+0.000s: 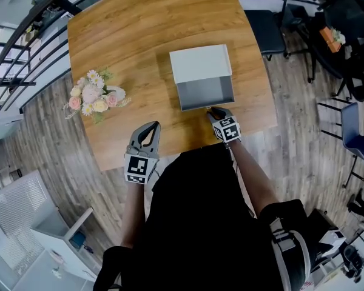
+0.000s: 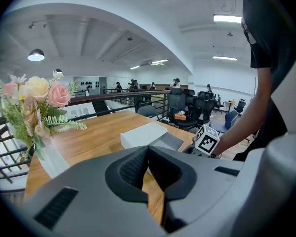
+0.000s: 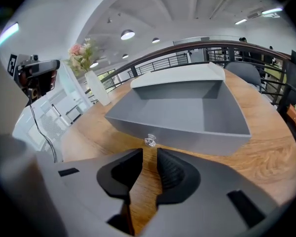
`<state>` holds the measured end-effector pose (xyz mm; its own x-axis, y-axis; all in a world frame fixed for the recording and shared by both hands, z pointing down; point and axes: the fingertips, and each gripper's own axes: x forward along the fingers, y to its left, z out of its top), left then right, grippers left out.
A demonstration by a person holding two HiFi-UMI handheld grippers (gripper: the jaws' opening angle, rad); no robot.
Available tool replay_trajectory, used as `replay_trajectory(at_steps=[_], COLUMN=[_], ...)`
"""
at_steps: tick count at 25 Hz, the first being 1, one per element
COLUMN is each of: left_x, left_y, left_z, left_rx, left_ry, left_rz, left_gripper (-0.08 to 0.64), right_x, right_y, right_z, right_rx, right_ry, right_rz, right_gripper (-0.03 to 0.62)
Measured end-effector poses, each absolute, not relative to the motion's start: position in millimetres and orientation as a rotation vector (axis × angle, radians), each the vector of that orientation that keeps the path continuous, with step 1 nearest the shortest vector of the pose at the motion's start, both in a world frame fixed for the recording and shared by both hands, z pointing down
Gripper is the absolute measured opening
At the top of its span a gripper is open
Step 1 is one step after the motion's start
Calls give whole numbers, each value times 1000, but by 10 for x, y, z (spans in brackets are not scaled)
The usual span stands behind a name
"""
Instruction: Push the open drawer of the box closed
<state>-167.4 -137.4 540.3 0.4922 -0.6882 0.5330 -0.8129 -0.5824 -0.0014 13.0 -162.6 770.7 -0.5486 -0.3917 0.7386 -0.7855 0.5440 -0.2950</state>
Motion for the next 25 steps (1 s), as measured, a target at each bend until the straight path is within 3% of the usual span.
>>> replay_trajectory(at_steps=[25], left_x=[-1626], left_y=[-1340], left_z=[5476], left_rx=[2484], left_ry=[-1257], left_rz=[691], left_gripper=[21], right_x=[16], right_y=[-1767], right_z=[7586], right_rx=[973], right_ry=[-2204], right_rz=[859], right_gripper=[80])
